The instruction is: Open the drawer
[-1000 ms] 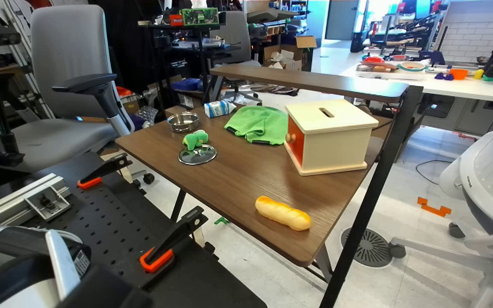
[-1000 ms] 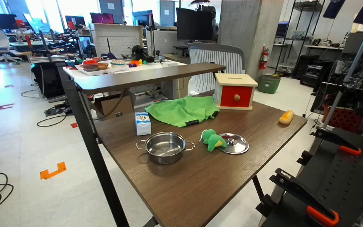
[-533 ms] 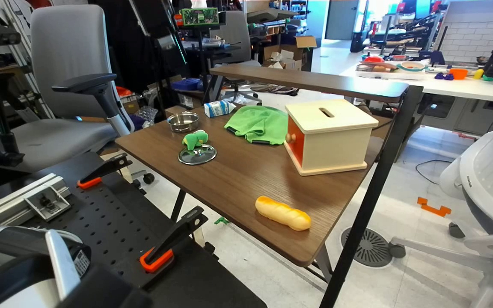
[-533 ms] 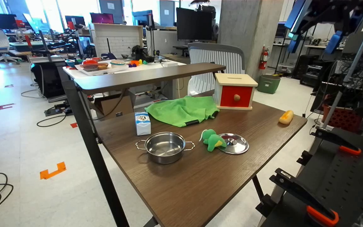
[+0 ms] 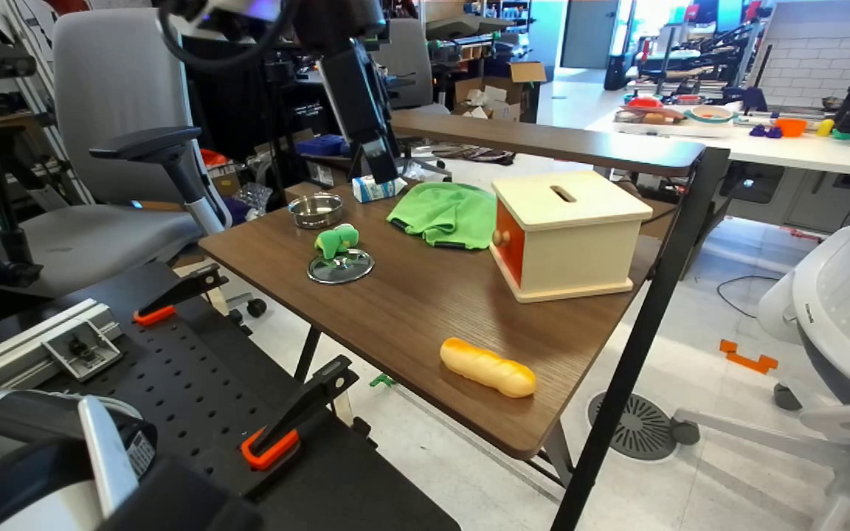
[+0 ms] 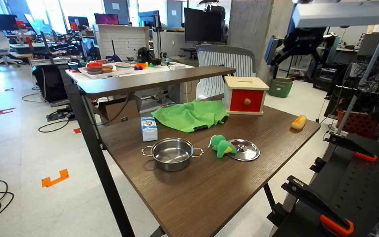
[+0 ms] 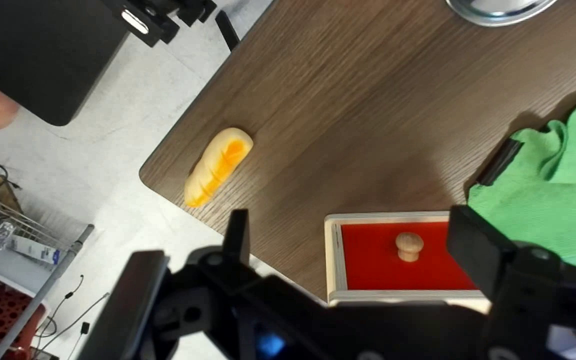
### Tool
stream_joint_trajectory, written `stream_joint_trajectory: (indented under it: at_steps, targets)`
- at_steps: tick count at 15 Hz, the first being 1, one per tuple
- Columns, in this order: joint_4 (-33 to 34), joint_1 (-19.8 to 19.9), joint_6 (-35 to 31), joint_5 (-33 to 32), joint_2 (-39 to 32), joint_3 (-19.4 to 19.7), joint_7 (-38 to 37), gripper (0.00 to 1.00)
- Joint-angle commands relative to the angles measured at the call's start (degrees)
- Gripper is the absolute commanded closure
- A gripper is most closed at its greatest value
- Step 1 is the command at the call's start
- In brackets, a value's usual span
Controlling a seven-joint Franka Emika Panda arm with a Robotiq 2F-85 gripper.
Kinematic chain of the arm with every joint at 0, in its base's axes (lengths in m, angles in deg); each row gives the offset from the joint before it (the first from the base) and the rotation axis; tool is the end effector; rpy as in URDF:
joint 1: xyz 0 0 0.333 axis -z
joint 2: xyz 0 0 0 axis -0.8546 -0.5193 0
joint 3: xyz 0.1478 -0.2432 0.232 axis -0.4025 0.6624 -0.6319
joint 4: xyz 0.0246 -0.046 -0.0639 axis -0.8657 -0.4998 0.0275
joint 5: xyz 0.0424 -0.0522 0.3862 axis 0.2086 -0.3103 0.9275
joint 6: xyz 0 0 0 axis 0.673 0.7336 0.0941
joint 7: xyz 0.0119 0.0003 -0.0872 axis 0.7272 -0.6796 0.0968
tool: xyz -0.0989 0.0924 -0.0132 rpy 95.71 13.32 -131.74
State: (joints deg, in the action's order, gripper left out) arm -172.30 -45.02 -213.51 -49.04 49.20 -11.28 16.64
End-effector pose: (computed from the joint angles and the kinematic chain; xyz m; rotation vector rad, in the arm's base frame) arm 0.4784 -0.0323 0.3033 2.7189 -1.1015 0.3240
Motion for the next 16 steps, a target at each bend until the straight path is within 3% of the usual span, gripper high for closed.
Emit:
stream_joint_trajectory:
  at_steps: [1,7,11,16]
  targets:
    - [10.24,-6.6,-1.42,-7.7,-12.57,7.16,-8.76,0.0]
    - [20.91,-15.04,-7.97,-2.96,-26.63,15.88,-9.6,0.0]
    - [25.32,-17.54,-12.31,4.18,-32.2,19.11,-6.52,0.0]
    - [27.53,-17.47,-15.4,13.89,-35.19,19.99,0.89,0.0]
